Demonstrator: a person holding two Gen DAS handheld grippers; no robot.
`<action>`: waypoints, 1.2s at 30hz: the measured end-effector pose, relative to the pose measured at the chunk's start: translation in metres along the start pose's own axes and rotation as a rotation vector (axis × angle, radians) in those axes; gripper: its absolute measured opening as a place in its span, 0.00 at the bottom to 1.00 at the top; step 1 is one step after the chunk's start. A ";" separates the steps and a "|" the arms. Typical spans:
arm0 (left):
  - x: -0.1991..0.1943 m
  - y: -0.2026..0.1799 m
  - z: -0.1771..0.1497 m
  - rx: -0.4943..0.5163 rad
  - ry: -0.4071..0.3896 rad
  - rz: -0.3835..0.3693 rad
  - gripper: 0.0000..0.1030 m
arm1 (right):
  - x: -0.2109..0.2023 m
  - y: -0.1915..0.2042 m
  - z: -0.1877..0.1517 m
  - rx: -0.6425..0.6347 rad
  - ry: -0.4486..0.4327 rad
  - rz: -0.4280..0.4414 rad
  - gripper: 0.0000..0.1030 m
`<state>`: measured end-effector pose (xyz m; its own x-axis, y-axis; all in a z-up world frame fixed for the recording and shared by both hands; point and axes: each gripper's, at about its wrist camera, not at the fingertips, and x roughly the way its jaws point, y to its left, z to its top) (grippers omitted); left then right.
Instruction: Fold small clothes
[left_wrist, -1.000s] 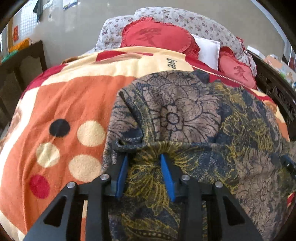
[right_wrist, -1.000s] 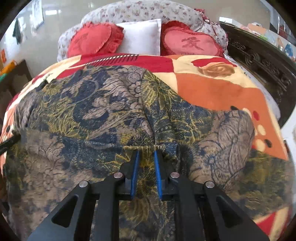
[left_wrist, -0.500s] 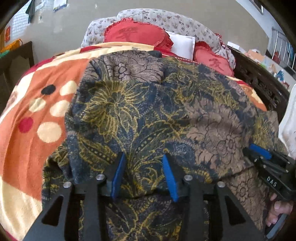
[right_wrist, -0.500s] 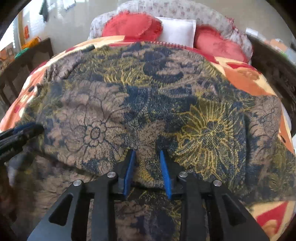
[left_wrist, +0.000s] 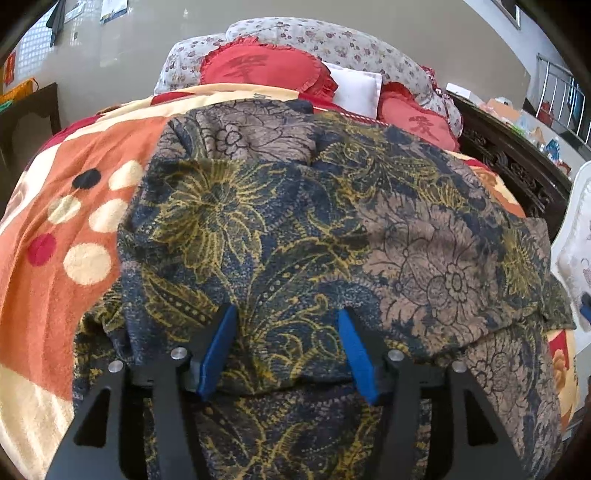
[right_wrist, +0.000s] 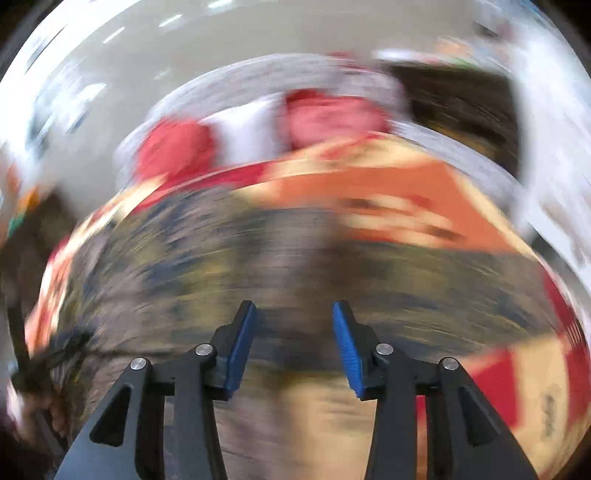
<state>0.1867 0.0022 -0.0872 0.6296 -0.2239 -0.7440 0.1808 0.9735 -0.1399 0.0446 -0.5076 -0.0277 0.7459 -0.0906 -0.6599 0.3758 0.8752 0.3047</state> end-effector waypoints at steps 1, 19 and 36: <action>0.000 -0.001 0.000 0.006 0.000 0.008 0.60 | -0.002 -0.030 0.002 0.071 0.003 -0.026 0.63; 0.003 -0.004 0.000 0.021 0.003 0.032 0.61 | 0.035 -0.218 -0.002 0.742 0.010 0.210 0.61; 0.003 -0.001 0.001 0.005 -0.001 0.015 0.61 | -0.076 -0.098 0.178 0.115 -0.245 -0.021 0.27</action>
<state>0.1889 -0.0001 -0.0892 0.6333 -0.2089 -0.7452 0.1749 0.9766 -0.1252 0.0487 -0.6713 0.1150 0.8427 -0.2327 -0.4855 0.4422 0.8135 0.3776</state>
